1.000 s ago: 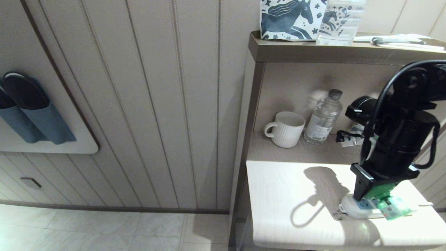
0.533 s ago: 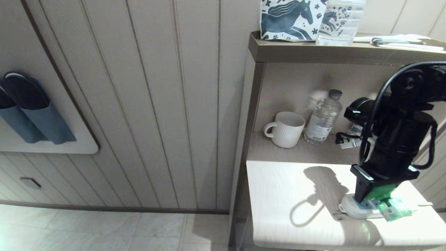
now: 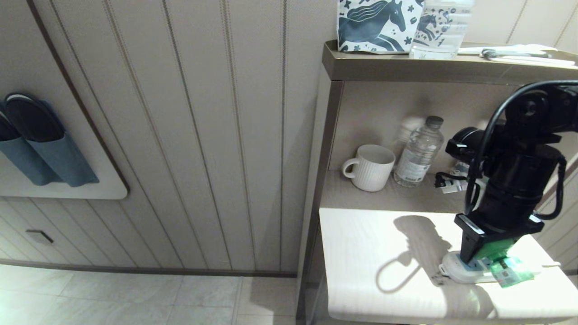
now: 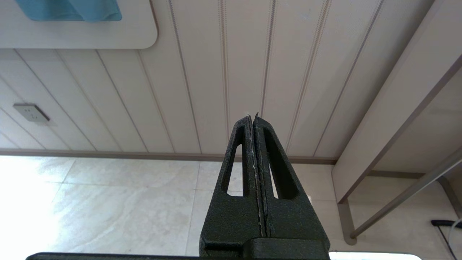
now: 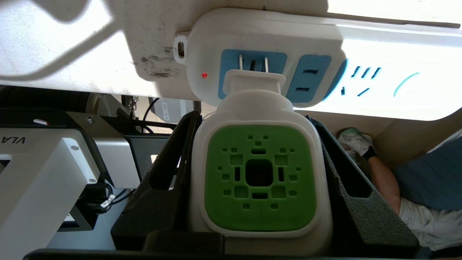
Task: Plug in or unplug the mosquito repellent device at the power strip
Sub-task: Insert the plug into the socket
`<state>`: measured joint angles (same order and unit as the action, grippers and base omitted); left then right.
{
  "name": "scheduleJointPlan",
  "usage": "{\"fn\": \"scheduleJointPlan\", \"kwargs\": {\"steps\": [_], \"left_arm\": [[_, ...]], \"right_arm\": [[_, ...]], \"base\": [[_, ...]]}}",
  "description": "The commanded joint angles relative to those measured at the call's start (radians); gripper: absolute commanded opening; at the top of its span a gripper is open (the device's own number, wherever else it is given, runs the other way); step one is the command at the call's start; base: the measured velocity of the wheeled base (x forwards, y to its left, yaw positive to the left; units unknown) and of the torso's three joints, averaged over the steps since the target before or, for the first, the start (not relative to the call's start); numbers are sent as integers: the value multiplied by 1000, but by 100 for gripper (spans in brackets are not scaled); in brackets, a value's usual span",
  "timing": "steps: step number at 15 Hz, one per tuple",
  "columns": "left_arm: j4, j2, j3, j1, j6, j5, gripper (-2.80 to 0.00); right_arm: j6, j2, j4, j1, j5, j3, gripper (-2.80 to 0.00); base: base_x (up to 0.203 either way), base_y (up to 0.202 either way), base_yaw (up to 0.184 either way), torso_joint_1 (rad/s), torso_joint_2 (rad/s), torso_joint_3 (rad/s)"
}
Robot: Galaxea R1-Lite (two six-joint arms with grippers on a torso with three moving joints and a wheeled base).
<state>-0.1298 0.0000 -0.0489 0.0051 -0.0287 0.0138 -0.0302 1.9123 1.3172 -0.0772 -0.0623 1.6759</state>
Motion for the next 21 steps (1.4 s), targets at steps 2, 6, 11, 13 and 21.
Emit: {"fn": "scheduleJointPlan", "kwargs": {"steps": [2, 6, 11, 13, 21], "left_arm": [[-1, 0, 0, 1, 0, 0, -280], [-1, 0, 0, 1, 0, 0, -280], [-1, 0, 0, 1, 0, 0, -280], [-1, 0, 0, 1, 0, 0, -280], [-1, 0, 0, 1, 0, 0, -280]], "right_arm": [[0, 1, 8, -3, 1, -17, -280], [-5, 4, 8, -3, 3, -22, -280], [-7, 4, 8, -12, 4, -6, -280], [-12, 1, 10, -12, 4, 0, -280], [-91, 10, 121, -13, 10, 131, -280]], "base": [[0, 0, 0, 0, 0, 0], [0, 0, 0, 0, 0, 0], [0, 0, 0, 0, 0, 0], [0, 0, 0, 0, 0, 0], [0, 0, 0, 0, 0, 0]]}}
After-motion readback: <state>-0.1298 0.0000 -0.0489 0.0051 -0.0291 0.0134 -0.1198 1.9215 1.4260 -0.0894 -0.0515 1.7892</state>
